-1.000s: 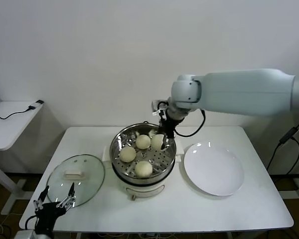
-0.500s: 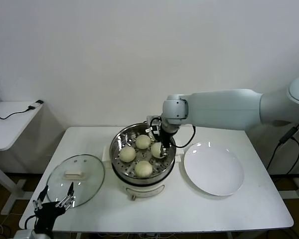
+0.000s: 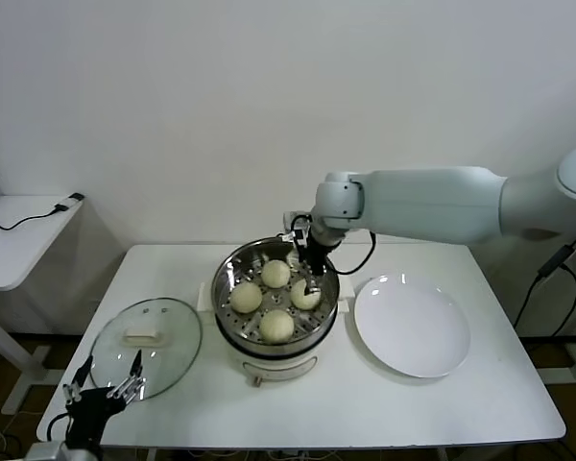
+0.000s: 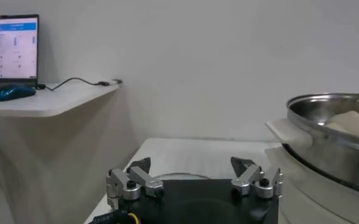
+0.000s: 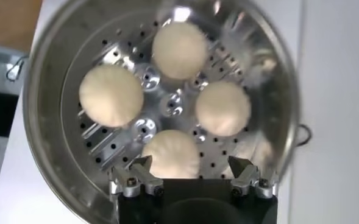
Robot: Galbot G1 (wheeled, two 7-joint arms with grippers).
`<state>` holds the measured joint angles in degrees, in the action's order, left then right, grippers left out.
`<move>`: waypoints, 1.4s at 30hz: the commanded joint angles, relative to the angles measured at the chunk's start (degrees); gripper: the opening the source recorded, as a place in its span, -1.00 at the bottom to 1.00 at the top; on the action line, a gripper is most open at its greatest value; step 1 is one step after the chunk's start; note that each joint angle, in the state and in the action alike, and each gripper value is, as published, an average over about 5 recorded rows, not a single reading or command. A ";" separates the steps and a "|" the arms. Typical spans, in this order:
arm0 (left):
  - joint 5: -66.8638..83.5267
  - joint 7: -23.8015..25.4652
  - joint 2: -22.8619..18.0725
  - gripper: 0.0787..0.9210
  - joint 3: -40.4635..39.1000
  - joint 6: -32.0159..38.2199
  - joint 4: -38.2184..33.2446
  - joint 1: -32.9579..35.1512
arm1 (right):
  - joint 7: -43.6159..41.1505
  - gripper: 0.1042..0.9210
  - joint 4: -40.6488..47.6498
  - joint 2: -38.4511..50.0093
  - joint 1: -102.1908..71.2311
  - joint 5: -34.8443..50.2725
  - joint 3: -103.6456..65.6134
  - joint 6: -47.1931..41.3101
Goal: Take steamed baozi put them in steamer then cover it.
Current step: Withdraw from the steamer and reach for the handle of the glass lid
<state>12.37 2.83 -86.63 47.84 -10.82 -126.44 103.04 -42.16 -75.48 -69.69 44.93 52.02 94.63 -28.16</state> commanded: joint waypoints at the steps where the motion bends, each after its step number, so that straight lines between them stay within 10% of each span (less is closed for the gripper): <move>1: -0.01 0.29 0.49 0.77 0.23 0.06 -0.58 -0.51 | 8.99 0.76 2.66 8.63 0.62 7.32 -13.91 5.03; 9: 0.91 0.26 2.08 0.77 0.88 1.44 1.23 -2.14 | 38.50 0.76 3.53 20.04 -14.42 7.02 -36.85 10.50; 22: -1.85 -2.11 5.95 0.77 2.62 1.37 1.59 -4.56 | 42.04 0.76 -14.99 42.32 -73.35 -4.98 -89.20 19.15; 42: -16.43 -8.09 7.75 0.77 0.71 9.41 7.01 -4.64 | 33.34 0.76 -22.76 10.34 -132.56 -19.73 -132.07 39.55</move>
<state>5.88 -1.51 -80.20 48.70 -5.83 -121.70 98.27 -7.14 -94.38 -45.21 -57.57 39.04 -19.16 1.57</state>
